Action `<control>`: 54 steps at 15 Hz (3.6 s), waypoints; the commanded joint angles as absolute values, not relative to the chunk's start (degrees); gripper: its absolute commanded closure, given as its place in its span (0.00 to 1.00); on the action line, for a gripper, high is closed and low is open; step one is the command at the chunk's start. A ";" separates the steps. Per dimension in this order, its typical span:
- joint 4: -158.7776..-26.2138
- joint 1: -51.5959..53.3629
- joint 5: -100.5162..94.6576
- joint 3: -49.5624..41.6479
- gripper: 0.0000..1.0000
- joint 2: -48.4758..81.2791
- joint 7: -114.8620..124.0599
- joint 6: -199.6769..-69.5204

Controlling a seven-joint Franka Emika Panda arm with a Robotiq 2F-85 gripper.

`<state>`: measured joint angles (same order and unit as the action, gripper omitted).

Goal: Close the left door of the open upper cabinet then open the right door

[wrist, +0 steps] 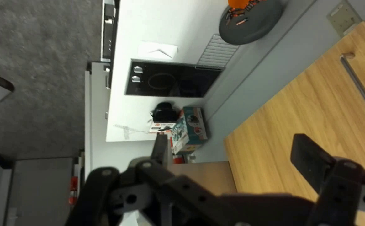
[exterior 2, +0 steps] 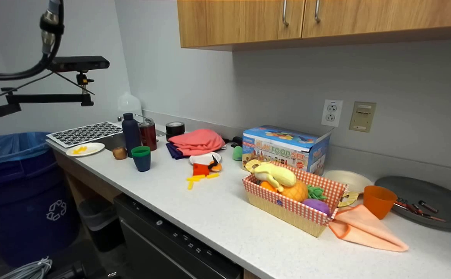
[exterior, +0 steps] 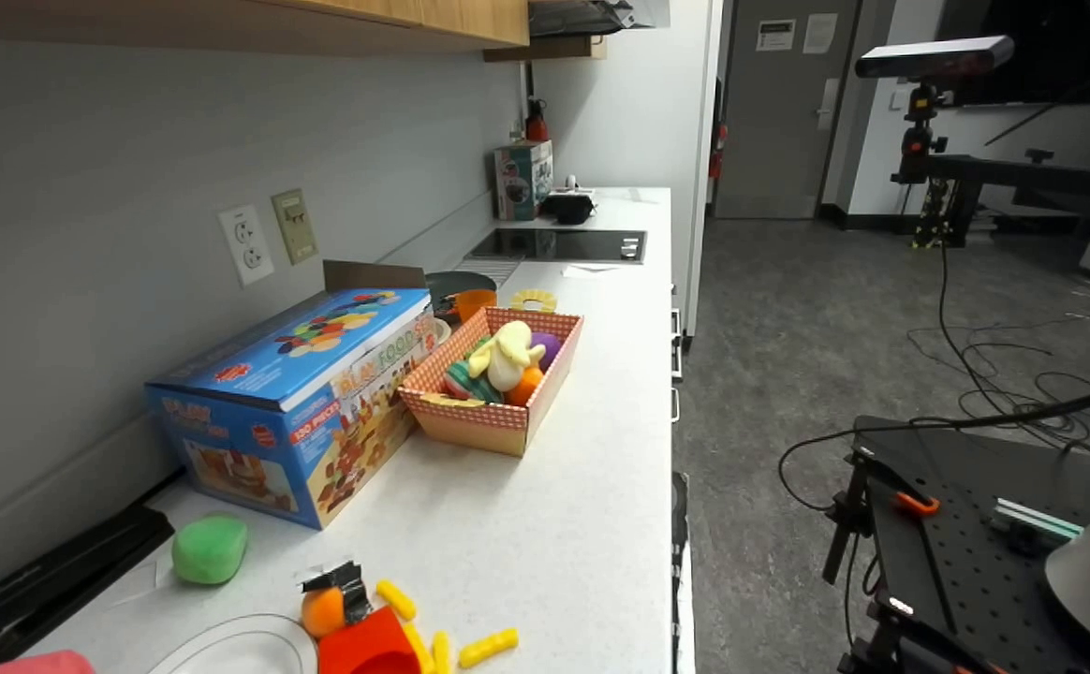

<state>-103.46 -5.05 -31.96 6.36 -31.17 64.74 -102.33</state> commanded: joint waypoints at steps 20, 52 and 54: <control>-96.68 -4.03 -18.87 6.46 0.00 -25.82 64.77 -87.93; -94.53 -5.35 12.62 -0.24 0.00 -18.33 64.59 -72.66; -94.52 -5.34 12.62 -0.18 0.00 -18.41 64.63 -72.66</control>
